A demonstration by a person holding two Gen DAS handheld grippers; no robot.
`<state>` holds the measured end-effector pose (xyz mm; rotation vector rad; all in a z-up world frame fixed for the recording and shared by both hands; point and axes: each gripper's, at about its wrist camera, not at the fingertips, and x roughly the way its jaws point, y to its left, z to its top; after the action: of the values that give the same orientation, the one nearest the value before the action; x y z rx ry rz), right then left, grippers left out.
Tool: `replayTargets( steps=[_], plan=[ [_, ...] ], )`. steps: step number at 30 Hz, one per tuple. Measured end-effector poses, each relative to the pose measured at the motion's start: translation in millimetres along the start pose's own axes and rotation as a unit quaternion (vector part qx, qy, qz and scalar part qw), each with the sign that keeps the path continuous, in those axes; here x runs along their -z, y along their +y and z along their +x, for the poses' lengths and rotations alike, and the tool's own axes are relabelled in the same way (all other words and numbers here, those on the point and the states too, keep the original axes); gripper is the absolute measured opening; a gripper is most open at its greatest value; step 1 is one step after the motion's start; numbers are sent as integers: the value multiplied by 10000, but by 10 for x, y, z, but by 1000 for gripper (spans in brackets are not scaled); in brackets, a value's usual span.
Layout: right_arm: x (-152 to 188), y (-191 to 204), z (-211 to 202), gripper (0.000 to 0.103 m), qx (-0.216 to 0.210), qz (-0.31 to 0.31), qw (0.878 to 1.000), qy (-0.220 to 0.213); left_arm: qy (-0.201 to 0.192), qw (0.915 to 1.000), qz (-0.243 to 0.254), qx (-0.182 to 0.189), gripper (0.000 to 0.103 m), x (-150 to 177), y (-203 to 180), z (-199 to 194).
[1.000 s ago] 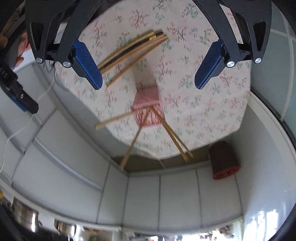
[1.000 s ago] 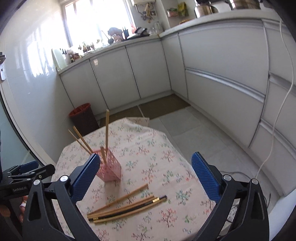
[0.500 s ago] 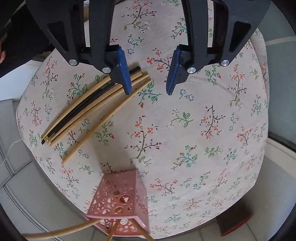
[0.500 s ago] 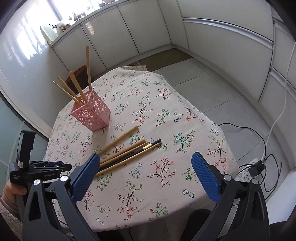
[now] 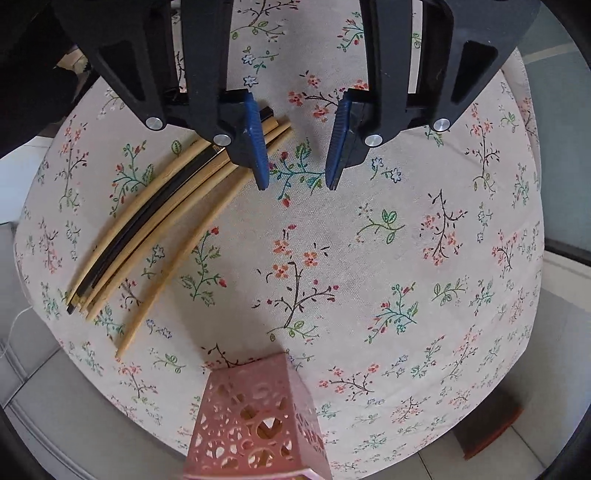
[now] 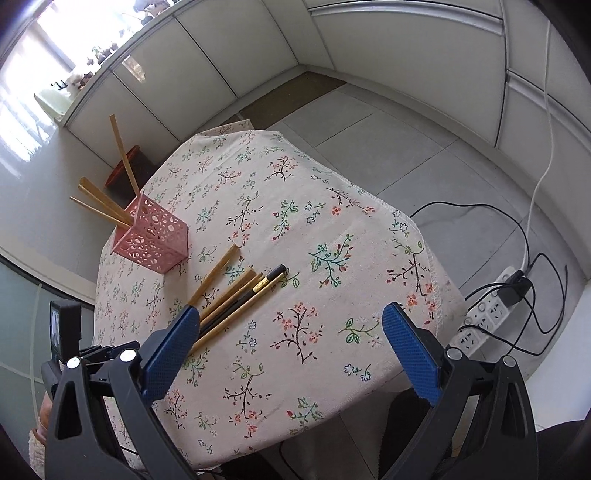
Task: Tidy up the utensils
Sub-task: 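Move the left tool to the pile and grasp another wooden chopstick, then lift the wooden chopstick upright with the left tool while the right tool grasps another chopstick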
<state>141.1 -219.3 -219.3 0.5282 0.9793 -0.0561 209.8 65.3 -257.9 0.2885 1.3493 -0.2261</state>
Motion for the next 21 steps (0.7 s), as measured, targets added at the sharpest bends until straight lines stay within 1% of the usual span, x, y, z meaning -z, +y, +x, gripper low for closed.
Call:
replayTargets(
  steps=[4, 6, 8, 10, 11, 12, 14, 15, 17, 19, 21],
  plan=[
    [12, 48, -7, 96, 66, -148, 9999, -60, -144, 9992, 128, 347, 30, 47, -36, -124],
    [13, 34, 7, 96, 89, -129, 9999, -31, -59, 9992, 224, 311, 31, 57, -86, -83],
    [10, 6, 19, 96, 94, -77, 9999, -4, 111, 9992, 278, 268, 30, 75, -95, 5],
    [8, -13, 24, 96, 105, -31, 9999, 4, 125, 9993, 164, 316, 30, 65, -55, 13],
    [12, -15, 26, 96, 110, -20, 9999, 8, 172, 9991, 94, 374, 22, 67, -22, 25],
    [14, -15, 30, 96, 110, -24, 9999, 20, 265, 9990, 118, 335, 19, 71, 9, 67],
    [24, 0, 39, 96, 116, -69, 9999, 55, 206, 9986, 448, 175, 16, 75, -12, 79],
    [30, 7, 42, 96, 119, -97, 9999, 65, 187, 9978, 628, 70, 14, 73, -100, 86],
    [44, 24, 43, 96, 143, -159, 9997, 71, 126, 9957, 917, -64, 7, 112, -207, 62],
    [63, 27, 42, 96, 172, -213, 9996, 73, -11, 9930, 1170, -186, 4, 167, -317, -5],
    [74, 11, 41, 96, 183, -208, 9996, 96, -285, 9894, 1399, -276, 4, 246, -391, -202]
  ],
)
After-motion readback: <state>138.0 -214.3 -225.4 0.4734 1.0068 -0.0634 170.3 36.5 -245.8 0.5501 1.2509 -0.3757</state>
